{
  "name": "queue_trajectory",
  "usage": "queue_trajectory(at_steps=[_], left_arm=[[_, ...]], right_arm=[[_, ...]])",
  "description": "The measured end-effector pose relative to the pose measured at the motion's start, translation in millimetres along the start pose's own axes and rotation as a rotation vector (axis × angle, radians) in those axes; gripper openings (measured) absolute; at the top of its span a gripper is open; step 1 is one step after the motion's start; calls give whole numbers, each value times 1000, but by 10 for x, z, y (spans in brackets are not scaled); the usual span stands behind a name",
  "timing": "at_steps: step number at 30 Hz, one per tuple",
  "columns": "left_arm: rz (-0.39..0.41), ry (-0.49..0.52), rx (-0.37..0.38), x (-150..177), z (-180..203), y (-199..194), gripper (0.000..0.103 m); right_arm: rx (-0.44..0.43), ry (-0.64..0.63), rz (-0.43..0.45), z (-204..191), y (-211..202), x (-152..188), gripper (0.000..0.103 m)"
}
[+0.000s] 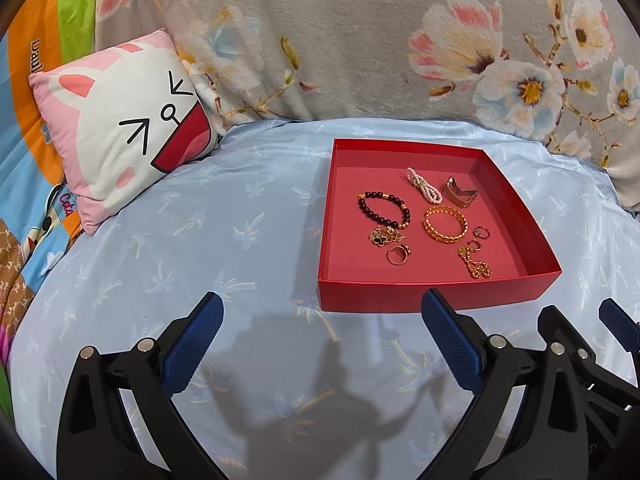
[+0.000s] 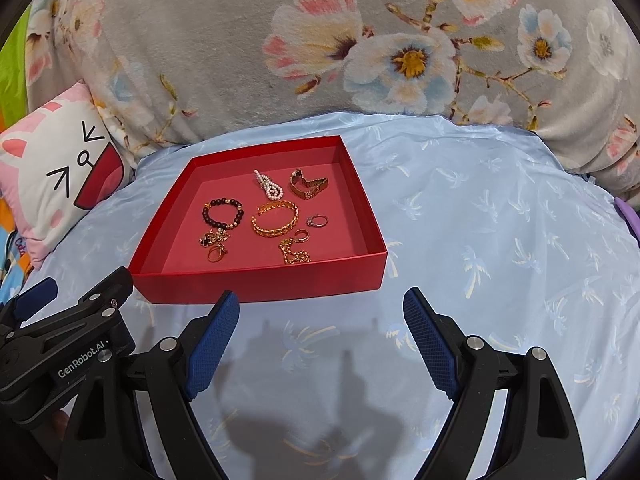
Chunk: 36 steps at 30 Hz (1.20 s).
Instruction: Organize jewelry
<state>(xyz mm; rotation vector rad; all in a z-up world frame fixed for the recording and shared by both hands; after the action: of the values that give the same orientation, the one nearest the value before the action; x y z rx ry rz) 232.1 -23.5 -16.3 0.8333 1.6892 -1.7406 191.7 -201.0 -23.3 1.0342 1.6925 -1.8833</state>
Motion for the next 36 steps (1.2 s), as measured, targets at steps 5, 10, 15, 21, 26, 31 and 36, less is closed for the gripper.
queue_trajectory(at_steps=[5,10,15,21,26,31,36], left_arm=[[0,-1,0,-1,0,-4,97],[1,-1,0,-10,-3,-10,97],[0,-2,1,-17,-10,-25,97],[1,-3,1,-18,-10,-25,97],[1,-3,1,-14,-11,-20,97],[4,-5,-2,-15,-19,-50,96],[5,-7,-2,-19,-19,-64,96]], right_arm=[[0,0,2,-2,-5,-14,82],[0,0,2,-3,-8,-11,82],[0,0,2,-2,-10,-9,82],[0,0,3,-1,-12,-7,82],[0,1,3,4,-11,0,82],[-1,1,6,2,-15,-10,82],[-1,2,6,5,-16,-3,82]])
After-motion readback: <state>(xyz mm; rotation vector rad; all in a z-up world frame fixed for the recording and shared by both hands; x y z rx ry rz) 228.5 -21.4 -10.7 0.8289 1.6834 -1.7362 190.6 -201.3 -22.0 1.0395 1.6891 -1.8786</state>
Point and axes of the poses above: each gripper's, at about its wrist camera, not at the fingertips, and y roughly the way its jaws point, z to its right, x to its underside, the point moved 10 cm from there along y, roughly the way its jaws point, and after that the axes turned 4 degrees about x, right-handed, at the moved point
